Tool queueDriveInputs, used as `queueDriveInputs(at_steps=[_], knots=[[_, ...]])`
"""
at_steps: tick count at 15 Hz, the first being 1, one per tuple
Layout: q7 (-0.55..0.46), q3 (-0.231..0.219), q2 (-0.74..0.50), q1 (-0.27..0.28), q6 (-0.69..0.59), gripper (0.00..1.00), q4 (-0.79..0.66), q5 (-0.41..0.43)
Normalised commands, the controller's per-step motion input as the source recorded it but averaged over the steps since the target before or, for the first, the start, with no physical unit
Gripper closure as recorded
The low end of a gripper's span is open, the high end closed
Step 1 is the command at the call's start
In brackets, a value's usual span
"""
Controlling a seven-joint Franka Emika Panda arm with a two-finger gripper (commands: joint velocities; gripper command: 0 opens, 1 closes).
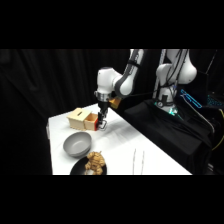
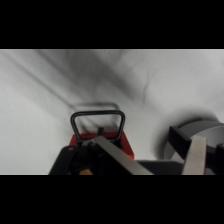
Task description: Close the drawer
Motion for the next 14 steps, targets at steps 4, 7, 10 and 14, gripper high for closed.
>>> queueDriveInputs(at_steps=[4, 7, 10, 14], knots=[[0.09, -0.119, 0.24, 0.124, 0.27, 0.00, 0.12, 0.034], [0.10, -0.148, 0.21, 0.195, 0.23, 0.00, 0.13, 0.036], [0.09, -0.176, 0.16, 0.201, 0.22, 0.00, 0.11, 0.037], [0.06, -0.141, 0.18, 0.160, 0.20, 0.00, 0.13, 0.079]])
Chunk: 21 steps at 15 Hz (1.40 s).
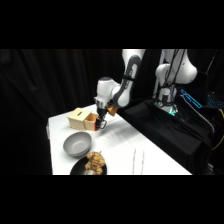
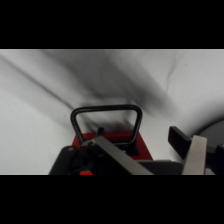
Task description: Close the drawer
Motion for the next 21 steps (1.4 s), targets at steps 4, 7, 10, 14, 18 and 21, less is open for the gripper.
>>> queueDriveInputs(at_steps=[4, 7, 10, 14, 18, 21], knots=[[0.03, -0.124, 0.16, 0.143, 0.14, 0.00, 0.14, 0.098], [-0.01, -0.115, 0.10, 0.098, 0.06, 0.00, 0.16, 0.086], [-0.05, -0.088, 0.11, 0.044, -0.02, 0.00, 0.22, 0.083], [-0.08, -0.073, 0.14, 0.007, -0.11, 0.00, 0.30, 0.059], [-0.16, -0.007, 0.12, -0.093, -0.20, 0.00, 0.38, 0.029], [-0.21, 0.037, 0.06, -0.159, -0.21, 0.00, 0.36, 0.008]])
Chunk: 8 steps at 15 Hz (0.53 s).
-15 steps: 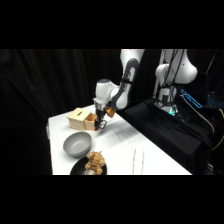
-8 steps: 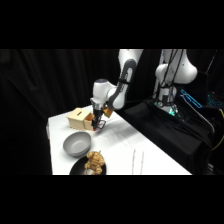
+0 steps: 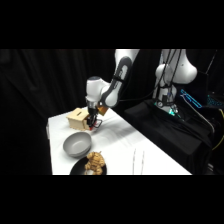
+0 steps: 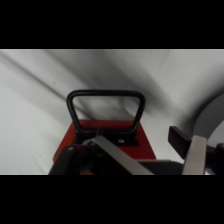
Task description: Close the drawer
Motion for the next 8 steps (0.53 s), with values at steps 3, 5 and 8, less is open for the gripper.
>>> queueDriveInputs(at_steps=[3, 5, 8], knots=[[-0.22, 0.067, 0.06, -0.180, -0.20, 0.00, 0.35, 0.006], [-0.25, 0.135, 0.13, -0.218, -0.16, 0.00, 0.35, 0.045], [-0.32, 0.214, 0.22, -0.274, -0.16, 0.00, 0.40, 0.115]])
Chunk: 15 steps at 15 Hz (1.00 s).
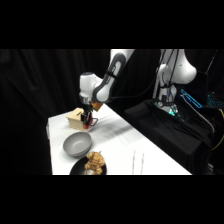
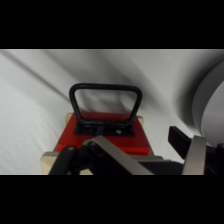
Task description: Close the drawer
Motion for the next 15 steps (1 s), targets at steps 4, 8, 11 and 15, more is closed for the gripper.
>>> queueDriveInputs(at_steps=[4, 8, 11, 15], knots=[[-0.38, 0.222, 0.33, -0.272, -0.21, 0.00, 0.52, 0.171], [-0.24, 0.074, 0.22, -0.103, -0.17, 0.00, 0.41, 0.109], [-0.26, 0.072, -0.12, -0.059, -0.15, 0.00, 0.05, 0.104], [-0.23, 0.036, -0.51, 0.002, -0.22, 0.00, -0.33, 0.063]])
